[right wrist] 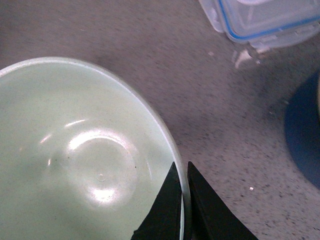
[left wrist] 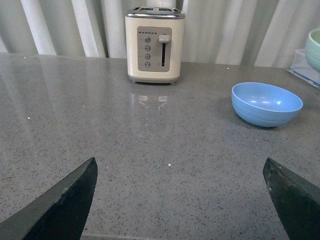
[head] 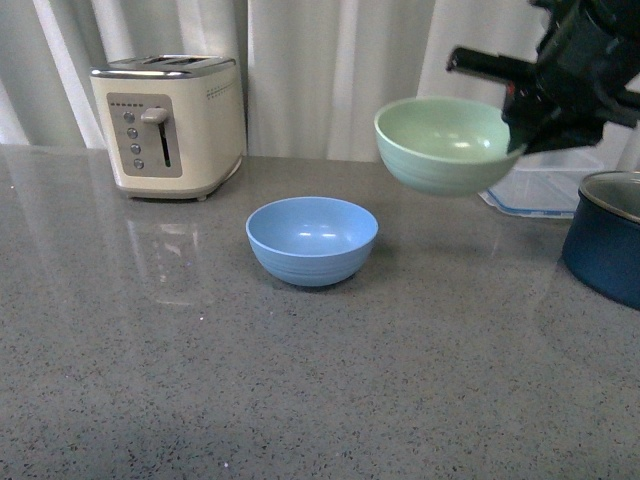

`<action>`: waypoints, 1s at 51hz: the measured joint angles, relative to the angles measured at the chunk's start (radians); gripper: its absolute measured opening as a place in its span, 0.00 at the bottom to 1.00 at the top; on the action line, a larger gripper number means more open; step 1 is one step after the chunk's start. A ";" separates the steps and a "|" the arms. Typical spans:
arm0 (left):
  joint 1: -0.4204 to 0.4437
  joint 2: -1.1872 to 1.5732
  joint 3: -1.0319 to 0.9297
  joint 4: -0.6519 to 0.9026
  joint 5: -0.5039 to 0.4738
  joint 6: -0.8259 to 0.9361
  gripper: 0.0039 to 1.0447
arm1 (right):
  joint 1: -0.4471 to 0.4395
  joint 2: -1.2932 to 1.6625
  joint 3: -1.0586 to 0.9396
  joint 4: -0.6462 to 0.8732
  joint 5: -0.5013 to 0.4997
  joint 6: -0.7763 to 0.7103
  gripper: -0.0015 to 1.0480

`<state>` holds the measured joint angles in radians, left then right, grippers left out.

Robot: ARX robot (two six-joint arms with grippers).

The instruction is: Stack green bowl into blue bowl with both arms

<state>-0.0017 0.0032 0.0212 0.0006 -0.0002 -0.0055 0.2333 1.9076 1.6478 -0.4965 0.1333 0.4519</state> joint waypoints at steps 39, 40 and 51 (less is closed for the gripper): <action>0.000 0.000 0.000 0.000 0.000 0.000 0.94 | 0.191 0.285 0.288 -0.103 0.026 -0.022 0.01; 0.000 0.000 0.000 0.000 0.000 0.000 0.94 | 0.190 0.285 0.288 -0.103 0.022 -0.022 0.01; 0.000 0.000 0.000 0.000 0.000 0.000 0.94 | 0.176 0.190 0.185 0.003 -0.015 -0.026 0.38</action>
<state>-0.0017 0.0032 0.0212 0.0006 -0.0006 -0.0051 0.4095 2.0979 1.8324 -0.4934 0.1184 0.4263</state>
